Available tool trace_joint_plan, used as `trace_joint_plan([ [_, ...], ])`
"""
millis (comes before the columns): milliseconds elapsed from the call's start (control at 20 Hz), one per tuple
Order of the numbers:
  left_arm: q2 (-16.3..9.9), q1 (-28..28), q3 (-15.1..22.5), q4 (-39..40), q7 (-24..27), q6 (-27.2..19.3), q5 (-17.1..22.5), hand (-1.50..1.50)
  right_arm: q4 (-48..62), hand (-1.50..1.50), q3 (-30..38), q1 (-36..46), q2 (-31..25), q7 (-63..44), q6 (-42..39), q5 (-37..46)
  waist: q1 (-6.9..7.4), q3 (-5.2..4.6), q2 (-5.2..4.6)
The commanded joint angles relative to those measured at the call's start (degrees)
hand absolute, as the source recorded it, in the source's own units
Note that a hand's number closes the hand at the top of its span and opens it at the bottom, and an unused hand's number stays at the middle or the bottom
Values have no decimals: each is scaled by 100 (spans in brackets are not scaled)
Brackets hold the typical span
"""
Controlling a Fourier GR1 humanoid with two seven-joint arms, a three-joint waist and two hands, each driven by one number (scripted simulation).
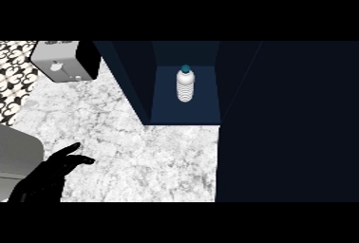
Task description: Pick up the bottled water, place it into the cabinet and close the cabinet
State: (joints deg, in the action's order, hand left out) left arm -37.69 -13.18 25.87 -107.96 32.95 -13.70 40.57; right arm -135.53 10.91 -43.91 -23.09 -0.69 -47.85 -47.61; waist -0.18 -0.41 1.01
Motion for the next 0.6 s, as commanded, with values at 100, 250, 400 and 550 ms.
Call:
trace_joint_plan([
  [100,-499,-560,-573,-236,131,353,351,-150,-1756,150,-365,-10,-21,-501,213,774,113,-21,17],
  [250,-707,-709,-835,-313,83,509,557,-150,-1755,150,-562,189,-170,-623,118,835,105,-31,48],
  [400,-806,-760,-1058,-298,148,655,676,-150,-1686,150,-857,618,-230,-804,290,928,191,-49,26],
  [550,-958,-995,-1194,-248,149,977,892,-150,-1614,150,-1088,918,-295,-920,273,976,209,-71,75],
])
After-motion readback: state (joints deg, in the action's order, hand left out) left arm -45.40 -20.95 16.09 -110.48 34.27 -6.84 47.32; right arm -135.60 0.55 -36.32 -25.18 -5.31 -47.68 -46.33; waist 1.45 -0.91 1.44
